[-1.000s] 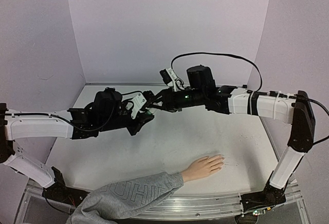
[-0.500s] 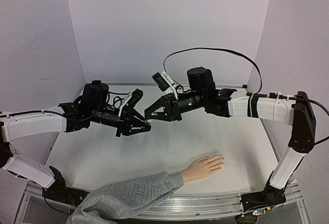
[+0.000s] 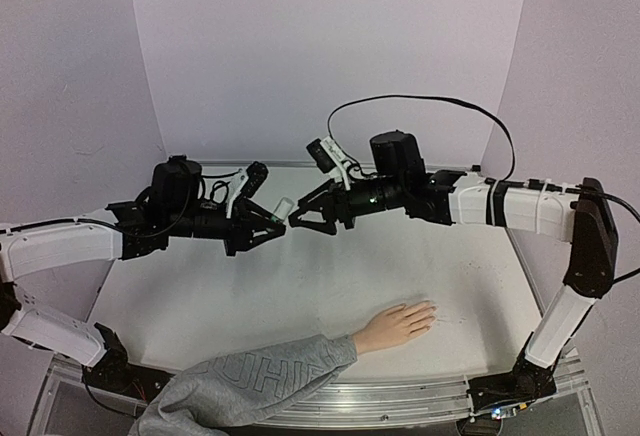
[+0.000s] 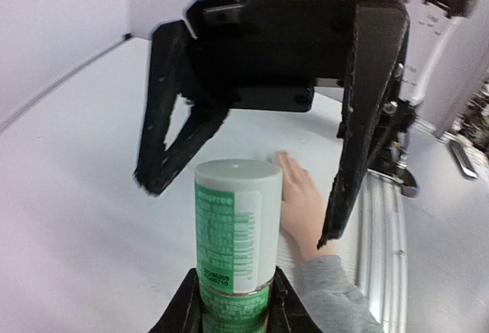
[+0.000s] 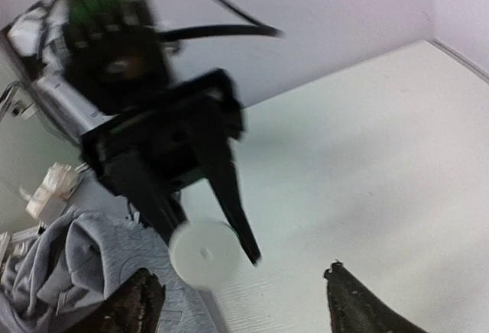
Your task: Paint the nails
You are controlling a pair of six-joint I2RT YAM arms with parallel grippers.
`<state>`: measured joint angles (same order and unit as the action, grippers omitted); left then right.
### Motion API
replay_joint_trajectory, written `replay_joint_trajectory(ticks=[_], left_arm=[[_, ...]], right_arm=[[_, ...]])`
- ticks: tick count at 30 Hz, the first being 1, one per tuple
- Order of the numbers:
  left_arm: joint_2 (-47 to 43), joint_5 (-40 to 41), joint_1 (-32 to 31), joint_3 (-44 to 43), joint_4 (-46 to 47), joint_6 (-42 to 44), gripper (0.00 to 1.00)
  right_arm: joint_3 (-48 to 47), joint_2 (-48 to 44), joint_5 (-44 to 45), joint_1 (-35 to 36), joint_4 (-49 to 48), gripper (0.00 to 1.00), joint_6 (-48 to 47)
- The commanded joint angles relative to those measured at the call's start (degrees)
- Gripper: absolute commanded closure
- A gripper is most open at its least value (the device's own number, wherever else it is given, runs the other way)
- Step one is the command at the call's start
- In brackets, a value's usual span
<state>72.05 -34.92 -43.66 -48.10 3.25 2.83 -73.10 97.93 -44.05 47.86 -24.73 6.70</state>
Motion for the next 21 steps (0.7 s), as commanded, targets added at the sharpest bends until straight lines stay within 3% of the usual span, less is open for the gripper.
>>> replay_joint_trajectory(ticks=[1,5,13,21], left_arm=[[-3.6,24.4,-1.6,1.6,3.8,2.5,1.0],[-3.8,30.8,-3.4,1.9,3.7,4.0,1.0],[-1.6,30.0,-5.4,0.5,3.7,6.7,1.0],[0.5,29.5,-7.5,-1.3,3.7,7.8,1.0]], right_arm=[[0.3,-2.9,13.8,-1.9,3.8,0.17,11.4],[-1.2,-1.9,13.2,-1.8,3.8,0.12,20.4],[-5.9,1.1,12.3,-0.7,3.9,0.16,26.4],[-10.3,5.4,9.6,1.0,3.9,0.39,26.7]])
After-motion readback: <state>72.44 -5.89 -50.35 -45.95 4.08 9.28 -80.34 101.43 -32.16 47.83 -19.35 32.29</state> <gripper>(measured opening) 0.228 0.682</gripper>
